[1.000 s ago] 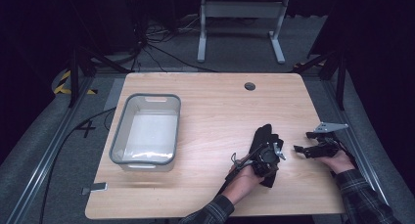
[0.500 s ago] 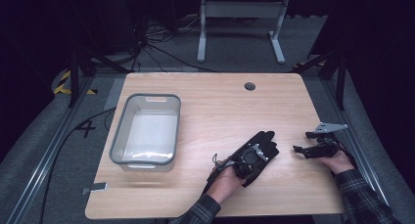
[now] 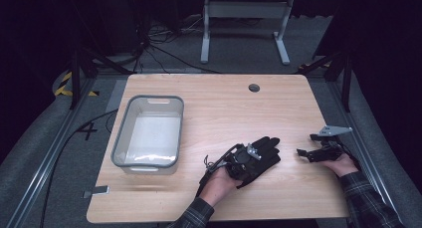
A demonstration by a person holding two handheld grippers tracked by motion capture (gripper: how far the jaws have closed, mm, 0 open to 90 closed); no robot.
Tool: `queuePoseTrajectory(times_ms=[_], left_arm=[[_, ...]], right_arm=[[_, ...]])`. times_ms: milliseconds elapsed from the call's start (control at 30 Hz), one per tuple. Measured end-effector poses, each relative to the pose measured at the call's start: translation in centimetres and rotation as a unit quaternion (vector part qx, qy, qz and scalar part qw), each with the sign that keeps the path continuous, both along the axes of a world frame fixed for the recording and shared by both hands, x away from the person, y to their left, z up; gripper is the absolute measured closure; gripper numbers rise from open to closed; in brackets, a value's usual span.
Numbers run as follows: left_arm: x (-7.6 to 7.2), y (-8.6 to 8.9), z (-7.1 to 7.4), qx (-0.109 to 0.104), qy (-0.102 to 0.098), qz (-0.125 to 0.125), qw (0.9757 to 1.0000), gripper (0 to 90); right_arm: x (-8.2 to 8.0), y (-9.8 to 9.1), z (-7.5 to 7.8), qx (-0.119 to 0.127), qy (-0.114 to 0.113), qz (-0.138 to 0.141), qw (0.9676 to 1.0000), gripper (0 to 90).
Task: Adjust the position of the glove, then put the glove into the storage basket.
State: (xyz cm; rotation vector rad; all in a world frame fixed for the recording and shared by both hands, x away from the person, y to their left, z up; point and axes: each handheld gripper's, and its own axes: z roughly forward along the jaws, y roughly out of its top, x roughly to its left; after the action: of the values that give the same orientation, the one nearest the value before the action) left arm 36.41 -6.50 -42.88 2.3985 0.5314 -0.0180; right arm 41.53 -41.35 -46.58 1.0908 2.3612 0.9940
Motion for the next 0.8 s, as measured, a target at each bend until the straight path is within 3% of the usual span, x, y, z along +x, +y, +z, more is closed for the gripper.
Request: queuePoseTrajectory(times_ms=[100, 267, 400, 467, 600, 800], left_arm=[[0.7, -0.1, 0.6, -0.005, -0.007, 0.015, 0.9999, 55.4], [2.2, -0.3, 0.7, -0.022, -0.010, 0.034, 0.9991, 40.6], [3.0, -0.5, 0.4, -0.015, -0.016, 0.037, 0.9991, 27.8], [3.5, -0.6, 0.1, -0.004, -0.028, 0.036, 0.9990, 24.9], [4.2, -0.8, -0.8, 0.008, -0.027, 0.040, 0.9988, 19.0], [4.2, -1.4, -1.8, 0.033, -0.022, 0.034, 0.9986, 18.4]], right_arm=[[-0.1, -0.1, 0.0, 0.000, 0.001, -0.001, 1.0000, 8.3], [-0.1, -0.1, 0.0, 0.000, 0.001, -0.001, 1.0000, 8.3], [-0.1, -0.1, 0.0, 0.000, 0.001, -0.001, 1.0000, 8.2], [-0.1, 0.0, 0.0, 0.000, 0.001, -0.001, 1.0000, 7.7], [0.0, 0.0, 0.0, 0.000, 0.002, 0.000, 1.0000, 7.5], [0.0, 0.0, 0.0, 0.000, 0.001, 0.000, 1.0000, 7.5]])
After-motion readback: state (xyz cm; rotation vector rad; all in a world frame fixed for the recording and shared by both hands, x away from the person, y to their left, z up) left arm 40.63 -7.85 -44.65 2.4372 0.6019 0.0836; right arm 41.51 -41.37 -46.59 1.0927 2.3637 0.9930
